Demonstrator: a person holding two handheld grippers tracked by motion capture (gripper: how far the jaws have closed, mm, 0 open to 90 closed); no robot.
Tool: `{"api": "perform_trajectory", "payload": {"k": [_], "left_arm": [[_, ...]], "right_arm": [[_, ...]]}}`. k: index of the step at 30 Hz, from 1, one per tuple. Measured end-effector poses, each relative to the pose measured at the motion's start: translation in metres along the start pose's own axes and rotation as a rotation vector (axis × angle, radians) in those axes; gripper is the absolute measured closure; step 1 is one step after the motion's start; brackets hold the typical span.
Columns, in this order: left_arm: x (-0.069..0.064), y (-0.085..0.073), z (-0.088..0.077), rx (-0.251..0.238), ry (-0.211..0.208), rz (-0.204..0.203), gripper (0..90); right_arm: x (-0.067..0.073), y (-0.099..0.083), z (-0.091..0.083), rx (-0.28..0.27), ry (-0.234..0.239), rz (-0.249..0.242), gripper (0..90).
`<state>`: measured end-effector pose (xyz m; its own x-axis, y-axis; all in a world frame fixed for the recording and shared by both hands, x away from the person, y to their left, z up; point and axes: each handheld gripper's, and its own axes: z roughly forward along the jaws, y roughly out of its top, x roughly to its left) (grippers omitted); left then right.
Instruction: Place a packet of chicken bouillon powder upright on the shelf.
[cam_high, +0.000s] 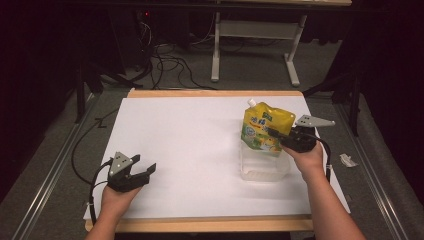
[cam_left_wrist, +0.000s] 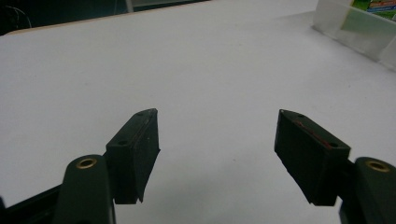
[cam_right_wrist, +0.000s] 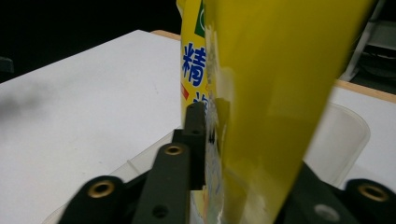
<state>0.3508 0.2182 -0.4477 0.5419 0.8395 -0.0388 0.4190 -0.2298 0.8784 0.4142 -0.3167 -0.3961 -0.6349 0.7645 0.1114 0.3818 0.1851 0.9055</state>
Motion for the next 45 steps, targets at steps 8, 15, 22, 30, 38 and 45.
{"api": "perform_trajectory", "payload": {"k": [8, 15, 22, 30, 38, 45], "left_arm": [[0.0, 0.0, 0.0, -0.004, -0.001, -0.002, 31.4], [0.0, 0.0, 0.0, -0.005, -0.004, -0.002, 31.4], [0.0, 0.0, 0.0, -0.005, -0.009, 0.002, 31.3], [-0.002, 0.001, 0.0, -0.006, -0.014, 0.002, 31.4], [-0.006, 0.002, 0.0, -0.012, -0.025, 0.008, 31.4], [-0.011, 0.004, -0.001, -0.02, -0.044, 0.016, 31.3]], "right_arm": [[0.003, 0.006, -0.001, -0.008, -0.025, 0.018, 54.1], [0.005, 0.007, -0.004, -0.006, -0.077, 0.047, 28.8], [0.007, 0.007, -0.01, -0.006, -0.106, 0.065, 17.8], [0.014, 0.006, -0.02, -0.015, -0.126, 0.048, 18.5], [0.019, 0.0, -0.033, -0.025, -0.137, 0.039, 20.1], [0.026, -0.005, -0.044, -0.027, -0.137, 0.037, 18.8]]}}
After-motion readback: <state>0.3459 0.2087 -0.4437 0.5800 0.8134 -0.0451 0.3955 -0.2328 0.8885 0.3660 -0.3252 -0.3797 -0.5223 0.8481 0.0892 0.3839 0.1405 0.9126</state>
